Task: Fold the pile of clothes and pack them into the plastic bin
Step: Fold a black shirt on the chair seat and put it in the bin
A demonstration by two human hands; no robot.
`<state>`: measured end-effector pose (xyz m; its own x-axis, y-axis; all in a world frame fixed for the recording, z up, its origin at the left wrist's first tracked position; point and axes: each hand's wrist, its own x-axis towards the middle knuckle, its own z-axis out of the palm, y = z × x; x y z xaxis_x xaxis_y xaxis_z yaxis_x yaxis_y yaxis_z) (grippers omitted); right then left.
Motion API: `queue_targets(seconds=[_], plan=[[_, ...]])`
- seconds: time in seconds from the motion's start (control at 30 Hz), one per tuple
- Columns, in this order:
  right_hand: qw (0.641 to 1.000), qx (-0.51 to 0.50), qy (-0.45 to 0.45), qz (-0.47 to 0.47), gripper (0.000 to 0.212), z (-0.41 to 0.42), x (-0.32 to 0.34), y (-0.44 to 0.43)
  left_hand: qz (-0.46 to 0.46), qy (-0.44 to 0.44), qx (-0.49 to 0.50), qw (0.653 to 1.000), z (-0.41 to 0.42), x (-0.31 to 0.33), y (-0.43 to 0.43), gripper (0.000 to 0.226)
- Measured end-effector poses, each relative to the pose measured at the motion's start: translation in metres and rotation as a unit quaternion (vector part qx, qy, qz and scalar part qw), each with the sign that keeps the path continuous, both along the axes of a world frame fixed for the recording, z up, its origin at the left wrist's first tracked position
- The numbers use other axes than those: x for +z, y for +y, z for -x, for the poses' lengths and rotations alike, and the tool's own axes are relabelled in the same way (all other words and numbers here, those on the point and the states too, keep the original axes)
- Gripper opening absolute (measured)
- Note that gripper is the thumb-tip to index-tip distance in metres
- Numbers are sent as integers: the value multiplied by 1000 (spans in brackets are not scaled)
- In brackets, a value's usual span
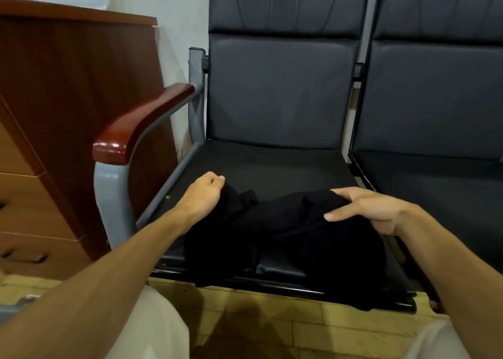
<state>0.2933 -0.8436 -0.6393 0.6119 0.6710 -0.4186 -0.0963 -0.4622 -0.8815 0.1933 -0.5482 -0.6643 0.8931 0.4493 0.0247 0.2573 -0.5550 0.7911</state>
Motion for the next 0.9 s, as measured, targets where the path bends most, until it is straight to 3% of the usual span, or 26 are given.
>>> queue_targets(seconds=[0.07, 0.17, 0.3, 0.43, 0.53, 0.63, 0.67, 0.73, 0.8, 0.87, 0.9], plan=[[999, 27, 33, -25, 53, 0, -3, -5, -7, 60, -66, 996, 4, 1, -6, 44], [1000, 4, 15, -24, 26, 7, -16, 7, -53, 162, -139, 975, 6, -2, -13, 66], [993, -100, -49, 48, 22, 13, -36, 35, -149, 214, -153, 953, 1, -9, -14, 52], [986, -75, -67, 134, 52, 21, -46, 49, -157, 165, -126, 966, -4, -9, -10, 15], [964, 14, -142, 224, 63, 25, -44, 55, -84, 102, -101, 986, -6, -9, -9, 6], [935, 31, -231, 267, 39, 15, -34, 51, 86, 5, -59, 995, -8, -1, -18, 8], [916, -5, -287, 281, 34, 8, -29, 46, 128, -34, -52, 990, -9, 3, -24, 8], [844, -141, -432, 285, 33, -4, -18, 35, 194, -104, -69, 973, -9, 12, -39, 12], [791, -267, -516, 191, 30, -14, -10, 23, 246, -139, -138, 949, -8, 19, -54, 18], [793, -299, -516, 125, 32, -22, -7, 14, 267, -91, -242, 928, -7, 18, -67, 26], [806, -288, -498, 139, 36, -25, -9, 9, 246, -33, -301, 921, -7, 15, -72, 30]])
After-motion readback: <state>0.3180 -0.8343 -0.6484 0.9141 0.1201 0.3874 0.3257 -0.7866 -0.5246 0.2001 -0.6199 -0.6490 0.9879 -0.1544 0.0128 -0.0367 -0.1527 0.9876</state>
